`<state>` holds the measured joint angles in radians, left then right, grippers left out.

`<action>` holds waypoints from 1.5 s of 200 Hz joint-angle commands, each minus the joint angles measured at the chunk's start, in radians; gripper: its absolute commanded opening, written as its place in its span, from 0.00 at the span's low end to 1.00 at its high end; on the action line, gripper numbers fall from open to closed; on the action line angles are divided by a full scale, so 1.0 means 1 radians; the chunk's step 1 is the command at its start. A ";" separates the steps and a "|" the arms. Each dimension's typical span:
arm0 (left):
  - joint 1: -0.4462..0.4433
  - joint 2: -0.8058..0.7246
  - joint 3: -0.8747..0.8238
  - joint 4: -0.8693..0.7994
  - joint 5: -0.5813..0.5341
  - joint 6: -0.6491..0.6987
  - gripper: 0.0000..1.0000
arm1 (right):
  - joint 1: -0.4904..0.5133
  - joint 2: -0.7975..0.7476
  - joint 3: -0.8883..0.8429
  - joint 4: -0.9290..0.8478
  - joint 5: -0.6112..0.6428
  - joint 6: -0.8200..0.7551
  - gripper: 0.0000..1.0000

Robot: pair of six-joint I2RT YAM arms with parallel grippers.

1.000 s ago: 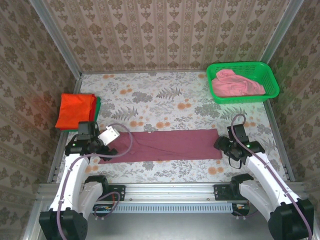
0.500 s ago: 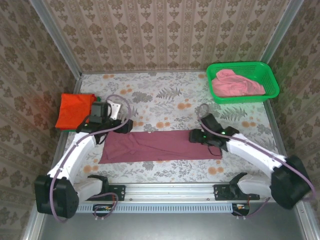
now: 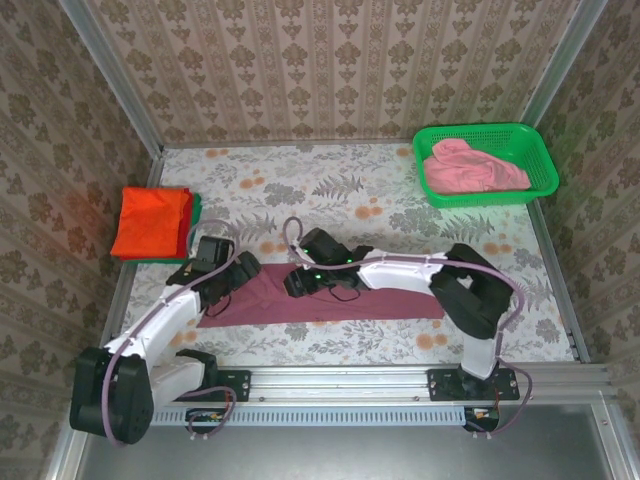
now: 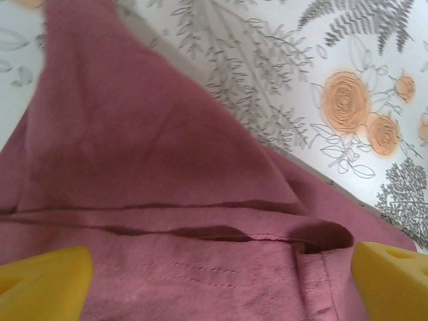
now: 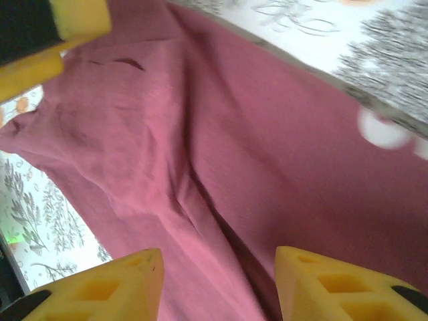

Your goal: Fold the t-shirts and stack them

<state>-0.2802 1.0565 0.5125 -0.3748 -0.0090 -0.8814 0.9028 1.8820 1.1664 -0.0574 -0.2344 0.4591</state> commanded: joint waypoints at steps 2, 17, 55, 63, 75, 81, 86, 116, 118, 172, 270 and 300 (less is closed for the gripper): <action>0.026 -0.038 -0.045 0.016 -0.001 -0.111 1.00 | 0.013 0.080 0.067 0.036 -0.090 -0.020 0.42; 0.049 -0.047 -0.072 0.027 0.022 -0.123 1.00 | 0.012 0.113 0.089 0.032 -0.110 -0.024 0.37; 0.077 -0.062 -0.095 0.014 0.030 -0.098 1.00 | 0.016 0.147 0.122 -0.003 -0.160 -0.046 0.23; 0.082 -0.063 -0.094 0.011 0.035 -0.090 1.00 | 0.018 0.143 0.120 -0.008 -0.169 -0.051 0.17; 0.087 -0.064 -0.092 0.006 0.038 -0.084 1.00 | 0.025 0.130 0.110 -0.013 -0.181 -0.061 0.13; 0.088 -0.068 -0.092 0.004 0.038 -0.081 1.00 | 0.028 0.127 0.108 -0.019 -0.186 -0.067 0.09; 0.089 -0.068 -0.092 0.003 0.039 -0.077 1.00 | 0.033 0.120 0.103 -0.027 -0.193 -0.076 0.07; 0.091 -0.071 -0.085 -0.005 0.036 -0.068 1.00 | 0.049 0.101 0.095 -0.064 -0.222 -0.101 0.04; 0.090 -0.070 -0.083 -0.006 0.034 -0.070 1.00 | 0.050 0.101 0.095 -0.065 -0.223 -0.102 0.04; -0.015 -0.046 -0.038 0.007 -0.050 -0.070 1.00 | 0.021 -0.002 0.036 -0.012 -0.038 -0.094 0.43; -0.101 0.349 0.044 0.242 0.015 -0.144 1.00 | -0.213 0.007 -0.131 0.018 0.110 0.135 0.57; -0.106 0.565 0.181 0.290 0.040 -0.082 1.00 | -0.239 -0.038 -0.219 0.027 0.139 0.159 0.57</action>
<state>-0.3763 1.4479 0.6476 -0.1108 -0.0387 -1.0054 0.6773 1.8675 1.0260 0.0147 -0.1509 0.5667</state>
